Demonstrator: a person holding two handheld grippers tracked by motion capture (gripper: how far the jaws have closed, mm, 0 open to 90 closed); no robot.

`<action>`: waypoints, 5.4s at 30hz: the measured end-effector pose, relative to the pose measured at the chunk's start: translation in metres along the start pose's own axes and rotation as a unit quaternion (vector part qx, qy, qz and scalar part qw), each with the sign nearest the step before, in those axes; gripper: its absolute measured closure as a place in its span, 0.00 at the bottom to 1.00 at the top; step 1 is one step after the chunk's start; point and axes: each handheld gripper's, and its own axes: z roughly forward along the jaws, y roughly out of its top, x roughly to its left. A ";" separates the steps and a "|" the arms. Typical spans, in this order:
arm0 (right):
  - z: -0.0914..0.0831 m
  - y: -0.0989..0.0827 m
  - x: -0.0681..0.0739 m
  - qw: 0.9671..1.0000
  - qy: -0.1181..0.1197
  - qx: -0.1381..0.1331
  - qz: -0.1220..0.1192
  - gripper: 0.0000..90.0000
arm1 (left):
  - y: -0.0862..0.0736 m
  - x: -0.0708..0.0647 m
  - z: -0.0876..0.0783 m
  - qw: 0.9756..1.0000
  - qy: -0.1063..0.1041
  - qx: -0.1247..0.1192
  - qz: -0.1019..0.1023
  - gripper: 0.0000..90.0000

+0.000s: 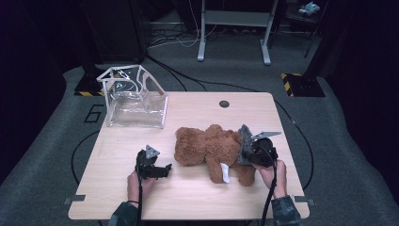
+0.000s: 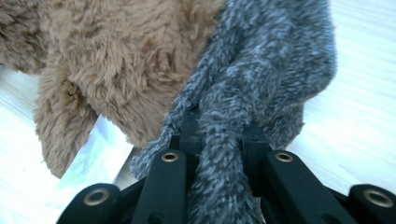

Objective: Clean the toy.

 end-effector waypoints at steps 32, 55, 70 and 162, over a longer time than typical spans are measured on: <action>-0.032 -0.031 -0.018 0.999 -0.030 -0.017 0.017 0.85 | 0.000 0.000 0.000 1.000 0.001 0.000 0.000 0.11; 0.006 -0.024 -0.006 0.999 -0.032 0.029 0.004 0.85 | 0.000 0.000 0.000 1.000 0.001 0.000 0.000 0.11; -0.009 -0.056 -0.020 0.998 -0.040 0.041 0.039 0.85 | 0.000 0.000 0.000 1.000 0.001 0.000 0.000 0.11; 0.008 0.005 0.055 0.997 -0.002 -0.047 -0.067 0.85 | 0.000 0.000 0.000 1.000 0.000 -0.001 -0.002 0.11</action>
